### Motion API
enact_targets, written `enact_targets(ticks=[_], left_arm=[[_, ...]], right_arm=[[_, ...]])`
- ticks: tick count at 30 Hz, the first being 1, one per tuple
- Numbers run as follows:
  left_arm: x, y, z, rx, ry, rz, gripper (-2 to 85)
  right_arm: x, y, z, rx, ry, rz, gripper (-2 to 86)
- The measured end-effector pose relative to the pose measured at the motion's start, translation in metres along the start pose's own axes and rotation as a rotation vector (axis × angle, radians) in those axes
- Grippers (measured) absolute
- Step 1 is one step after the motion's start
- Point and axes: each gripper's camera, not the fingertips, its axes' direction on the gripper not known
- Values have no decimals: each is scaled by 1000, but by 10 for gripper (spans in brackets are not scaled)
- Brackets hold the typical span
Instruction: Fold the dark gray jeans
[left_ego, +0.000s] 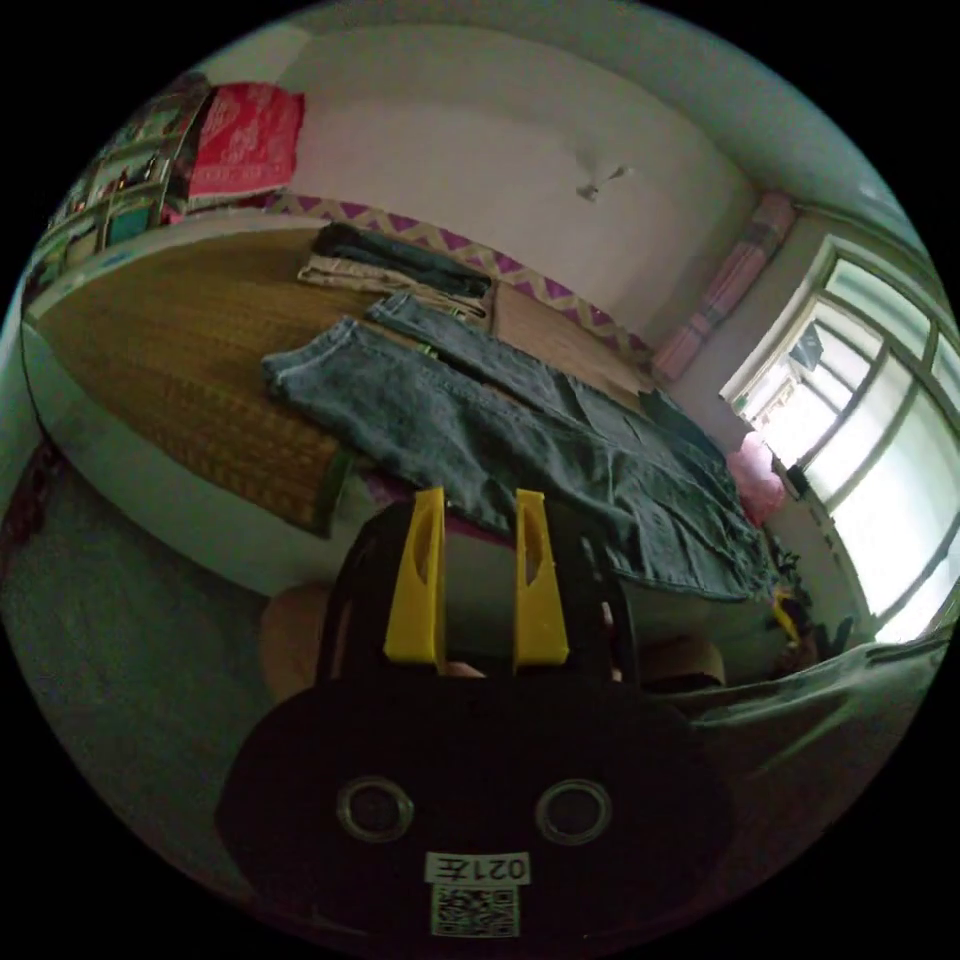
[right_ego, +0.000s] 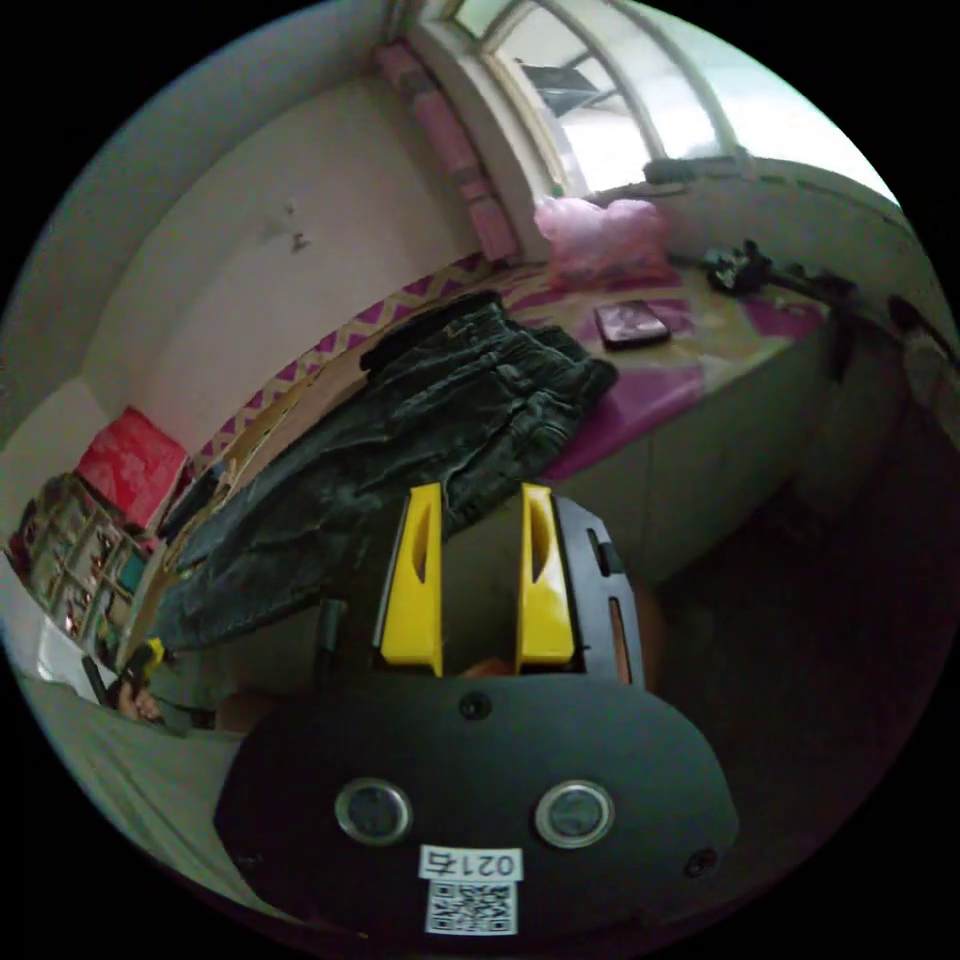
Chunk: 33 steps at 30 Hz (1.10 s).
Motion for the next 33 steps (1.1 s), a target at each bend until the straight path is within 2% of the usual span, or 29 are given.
enact_targets(ticks=[5,9,15,17,21,24,26,30,33], left_arm=[[-34,-25,6,-10,85,-146,111],[-68,-44,12,-24,116,-260,106],[-102,-69,13,-31,157,-293,93],[-113,-78,16,-40,176,-331,82],[-141,-95,16,-87,154,-477,8],[-156,-104,9,-62,136,-546,1],[-164,-111,4,-36,126,-566,10],[-182,-133,10,-37,205,-577,101],[-190,-145,14,-29,232,-591,118]], right_arm=[[36,-19,13,3,-54,135,116],[83,-37,39,-34,-213,352,111],[101,-56,53,-44,-219,372,90],[114,-61,59,-45,-254,412,82],[130,-71,68,-49,-300,459,81],[133,-75,72,-47,-290,446,81],[137,-77,74,-46,-297,449,81],[144,-83,80,-44,-301,448,79],[148,-87,85,-40,-303,446,77]])
